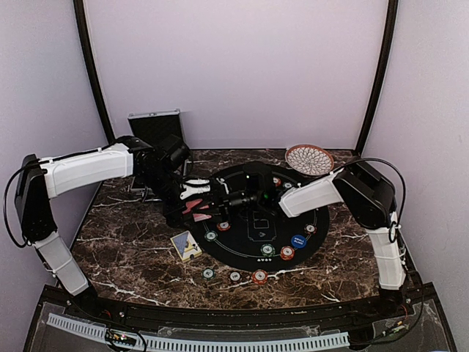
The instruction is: Distribute texas hold em gaming equipment
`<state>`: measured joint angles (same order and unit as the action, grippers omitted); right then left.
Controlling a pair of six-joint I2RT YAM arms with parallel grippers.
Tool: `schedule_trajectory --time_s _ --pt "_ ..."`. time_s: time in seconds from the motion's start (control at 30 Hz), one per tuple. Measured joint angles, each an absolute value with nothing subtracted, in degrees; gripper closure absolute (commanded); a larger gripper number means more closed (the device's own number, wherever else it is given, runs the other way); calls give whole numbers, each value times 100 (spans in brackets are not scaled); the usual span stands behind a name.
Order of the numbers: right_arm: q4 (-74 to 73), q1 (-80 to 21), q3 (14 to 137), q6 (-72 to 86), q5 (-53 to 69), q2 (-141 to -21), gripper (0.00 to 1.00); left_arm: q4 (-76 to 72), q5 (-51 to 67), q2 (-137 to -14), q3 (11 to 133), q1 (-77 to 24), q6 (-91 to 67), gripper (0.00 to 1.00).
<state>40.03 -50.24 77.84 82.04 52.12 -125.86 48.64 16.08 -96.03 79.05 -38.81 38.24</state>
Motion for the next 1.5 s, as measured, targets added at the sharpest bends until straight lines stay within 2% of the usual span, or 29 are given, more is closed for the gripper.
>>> schedule_trajectory --time_s 0.2,0.47,0.67,0.83,0.97,1.3,1.5 --pt "3927 -5024 7804 8147 5249 -12586 90 4982 1682 -9660 7905 -3879 3817 17" --pt "3903 -5024 7815 8138 5225 -12586 90 4801 1544 -9657 7859 -3874 3771 40" --pt "3465 -4987 7961 7673 5111 -12580 78 4602 1369 -9644 7828 -3859 3835 52" --pt "2672 -4982 8117 7111 4880 -12501 49 4598 1306 -9644 7826 -3861 3881 53" --pt "2287 -4980 8208 6928 4737 -12501 39 4639 1304 -9642 7828 -3859 3909 53" --pt "2309 -4982 8270 7087 4713 -12503 36 4751 1304 -9642 7830 -3876 3931 54" --pt "2237 -4993 8394 7078 4709 -12569 39 4751 1308 -9642 7841 -3876 3927 54"
